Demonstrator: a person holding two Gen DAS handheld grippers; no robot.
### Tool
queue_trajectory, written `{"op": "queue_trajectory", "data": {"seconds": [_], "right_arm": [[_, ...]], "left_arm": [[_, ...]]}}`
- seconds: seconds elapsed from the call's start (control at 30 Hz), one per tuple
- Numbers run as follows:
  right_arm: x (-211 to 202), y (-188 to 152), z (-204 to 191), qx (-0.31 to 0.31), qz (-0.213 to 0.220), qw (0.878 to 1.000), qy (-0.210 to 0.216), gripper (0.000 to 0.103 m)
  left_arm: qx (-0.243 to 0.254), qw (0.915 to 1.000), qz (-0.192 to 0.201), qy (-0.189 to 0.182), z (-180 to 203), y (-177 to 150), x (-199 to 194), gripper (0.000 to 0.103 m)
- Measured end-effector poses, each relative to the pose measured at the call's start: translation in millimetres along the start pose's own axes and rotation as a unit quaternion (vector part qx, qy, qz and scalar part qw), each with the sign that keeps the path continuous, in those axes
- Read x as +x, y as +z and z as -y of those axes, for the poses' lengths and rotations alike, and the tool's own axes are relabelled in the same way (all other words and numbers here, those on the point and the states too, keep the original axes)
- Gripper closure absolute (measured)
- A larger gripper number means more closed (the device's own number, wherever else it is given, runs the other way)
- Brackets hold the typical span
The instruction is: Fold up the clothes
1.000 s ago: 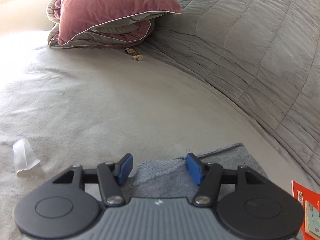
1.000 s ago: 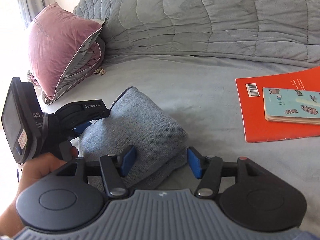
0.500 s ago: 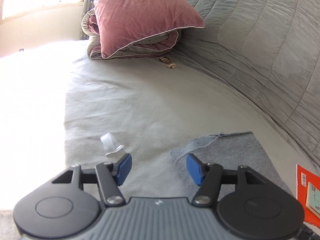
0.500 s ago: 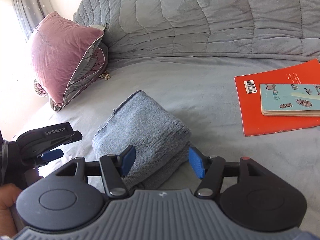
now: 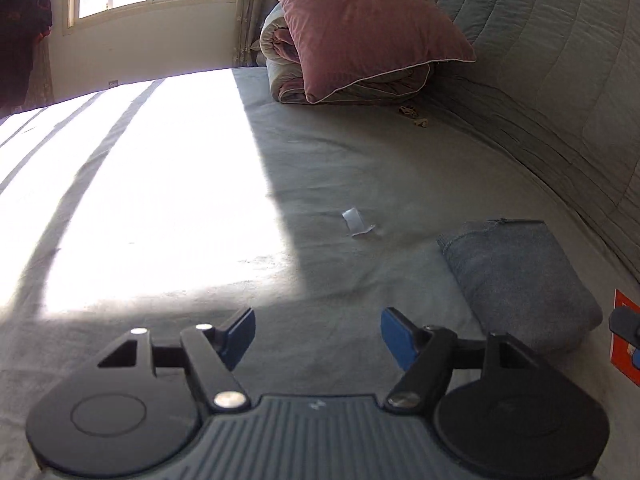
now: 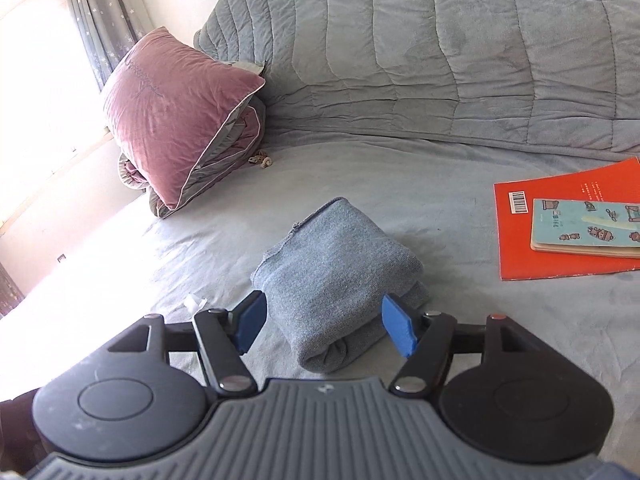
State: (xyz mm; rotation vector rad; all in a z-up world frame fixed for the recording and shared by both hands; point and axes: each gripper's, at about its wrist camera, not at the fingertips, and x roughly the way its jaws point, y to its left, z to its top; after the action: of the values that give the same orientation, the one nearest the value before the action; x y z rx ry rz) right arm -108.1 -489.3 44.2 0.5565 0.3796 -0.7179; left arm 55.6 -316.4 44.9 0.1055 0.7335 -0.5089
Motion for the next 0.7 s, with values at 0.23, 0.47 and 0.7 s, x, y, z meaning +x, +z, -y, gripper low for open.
{"op": "queue_trajectory", "data": {"seconds": [0.23, 0.47, 0.7], "right_arm": [[-15.4, -16.1, -15.6, -0.038, -0.022, 0.999, 0.028, 0.03], [-31.4, -29.4, -39.6, -0.076, -0.009, 0.997, 0.024, 0.021], [-38.6, -32.7, -39.4, -0.072, -0.002, 0.997, -0.029, 0.0]], "left_arm": [[-0.019, 0.9993, -0.019, 0.027, -49.8, -35.5, -41.4, 0.017], [-0.047, 0.9978, -0.018, 0.043, -87.0, -53.2, -66.7, 0.008], [-0.037, 0.999, -0.023, -0.009, -75.5, -59.1, -85.2, 0.001]]}}
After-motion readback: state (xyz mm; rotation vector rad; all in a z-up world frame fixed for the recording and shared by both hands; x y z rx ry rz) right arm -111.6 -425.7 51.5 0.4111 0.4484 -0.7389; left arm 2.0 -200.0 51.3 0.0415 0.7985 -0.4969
